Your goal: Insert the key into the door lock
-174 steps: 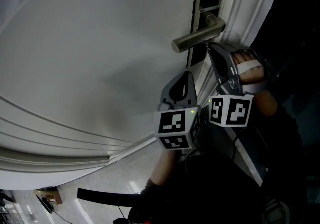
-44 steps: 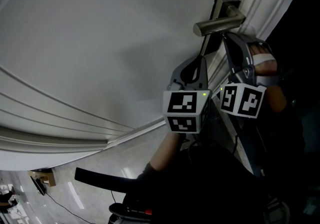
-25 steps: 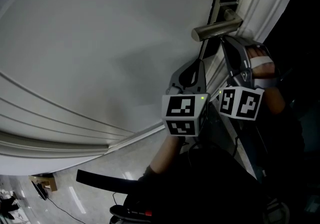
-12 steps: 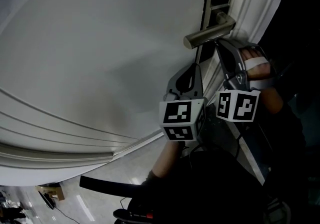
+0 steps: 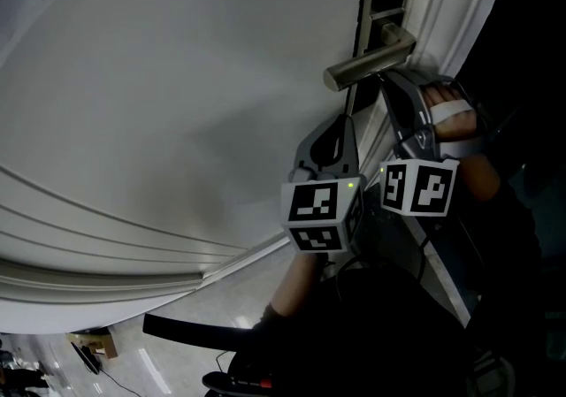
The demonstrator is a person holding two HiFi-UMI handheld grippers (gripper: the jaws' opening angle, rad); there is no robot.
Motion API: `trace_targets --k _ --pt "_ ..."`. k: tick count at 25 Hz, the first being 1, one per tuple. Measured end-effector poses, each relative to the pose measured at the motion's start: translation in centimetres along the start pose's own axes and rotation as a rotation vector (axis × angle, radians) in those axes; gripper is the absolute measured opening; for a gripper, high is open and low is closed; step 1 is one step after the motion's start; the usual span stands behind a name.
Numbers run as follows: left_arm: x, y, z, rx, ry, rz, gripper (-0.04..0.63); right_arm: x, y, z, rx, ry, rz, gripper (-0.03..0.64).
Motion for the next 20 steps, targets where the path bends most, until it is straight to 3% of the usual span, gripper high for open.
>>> trace_targets --k 20 --pt "-0.09 -0.14 0.3 0.006 0.005 -0.022 0.0 -0.07 0.21 -0.07 -0.004 -0.028 0.008 0.012"
Point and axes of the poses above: the fingertips, and each gripper's own axes: x forward along the fingers, z to its right, y out of its top, the point moved 1 cm from there along -x, backward along the fingers, and after that the axes turned 9 degrees about -y, right-handed, at the moved point
